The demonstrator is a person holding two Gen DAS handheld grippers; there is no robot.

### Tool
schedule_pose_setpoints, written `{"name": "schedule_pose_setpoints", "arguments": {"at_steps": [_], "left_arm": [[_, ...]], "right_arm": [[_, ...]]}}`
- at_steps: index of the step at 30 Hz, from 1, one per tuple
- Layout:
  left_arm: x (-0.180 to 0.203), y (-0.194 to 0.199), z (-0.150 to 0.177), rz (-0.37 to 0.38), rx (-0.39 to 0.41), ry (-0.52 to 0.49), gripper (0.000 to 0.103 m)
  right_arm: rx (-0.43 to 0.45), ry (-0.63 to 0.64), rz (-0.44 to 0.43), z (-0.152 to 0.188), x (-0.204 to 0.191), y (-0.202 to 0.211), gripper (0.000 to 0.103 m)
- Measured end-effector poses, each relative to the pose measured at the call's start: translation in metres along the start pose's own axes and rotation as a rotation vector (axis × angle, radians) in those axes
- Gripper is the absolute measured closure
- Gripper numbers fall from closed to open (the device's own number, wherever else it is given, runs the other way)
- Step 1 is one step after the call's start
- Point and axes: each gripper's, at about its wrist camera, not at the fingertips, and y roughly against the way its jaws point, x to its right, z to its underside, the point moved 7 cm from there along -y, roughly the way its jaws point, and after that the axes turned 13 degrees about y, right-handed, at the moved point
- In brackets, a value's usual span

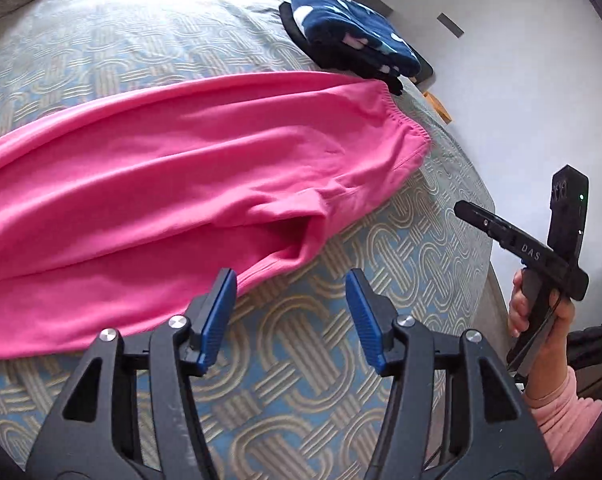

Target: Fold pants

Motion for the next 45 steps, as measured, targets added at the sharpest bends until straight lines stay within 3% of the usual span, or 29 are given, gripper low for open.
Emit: {"name": "schedule_pose_setpoints", "arguments": {"at_steps": [3,8,9,11,12,14,16,18,24,25,26,28,31,36,43,45], "left_arm": [[0.012,-0.025,-0.010,-0.018,-0.050,0.017,0.044],[0.025,-0.045,-0.019,-0.030,-0.082,0.008,0.047],[0.028,-0.048,-0.021,-0.019,-0.090,0.009,0.051],[0.030,-0.053,-0.025,-0.020,-0.102,0.025,0.072],[0.029,-0.056,-0.028,-0.030,-0.099,0.039,0.074],[0.023,-0.055,-0.030,-0.028,-0.089,0.080,0.091],[0.024,-0.046,-0.027,0.006,-0.068,0.109,0.093],[0.032,-0.035,-0.019,0.008,-0.026,0.071,0.093],[0.051,-0.037,0.003,-0.155,0.046,-0.111,0.093],[0.049,-0.040,0.005,-0.169,0.049,-0.116,0.093],[0.047,-0.041,0.006,-0.176,0.052,-0.115,0.093],[0.045,-0.039,0.008,-0.175,0.066,-0.106,0.093],[0.048,-0.031,0.012,-0.188,0.102,-0.145,0.092],[0.052,-0.036,0.025,-0.226,0.096,-0.195,0.088],[0.059,-0.033,0.031,-0.262,0.128,-0.236,0.079],[0.062,-0.032,0.031,-0.263,0.134,-0.246,0.073]], "right_arm": [[0.018,-0.008,0.019,0.009,0.018,-0.004,0.042],[0.042,-0.084,-0.035,0.004,0.053,-0.023,0.042],[0.050,-0.098,-0.044,0.000,0.059,-0.026,0.042],[0.067,-0.121,-0.060,-0.010,0.069,-0.031,0.042],[0.078,-0.130,-0.068,-0.016,0.074,-0.033,0.041],[0.104,-0.135,-0.086,-0.026,0.079,-0.035,0.041],[0.136,-0.123,-0.109,-0.037,0.081,-0.037,0.035],[0.163,-0.111,-0.136,-0.048,0.082,-0.042,0.028],[0.098,-0.129,-0.214,-0.072,0.091,-0.086,0.021],[0.070,-0.142,-0.212,-0.072,0.092,-0.095,0.036],[0.056,-0.155,-0.211,-0.072,0.093,-0.099,0.087],[0.032,-0.171,-0.213,-0.068,0.092,-0.100,0.087],[0.078,-0.099,-0.170,-0.065,0.089,-0.080,0.087],[-0.040,-0.047,-0.143,-0.038,0.097,-0.096,0.080],[-0.024,-0.030,-0.072,-0.033,0.104,-0.083,0.053],[-0.005,-0.016,-0.056,-0.037,0.103,-0.077,0.052]]}}
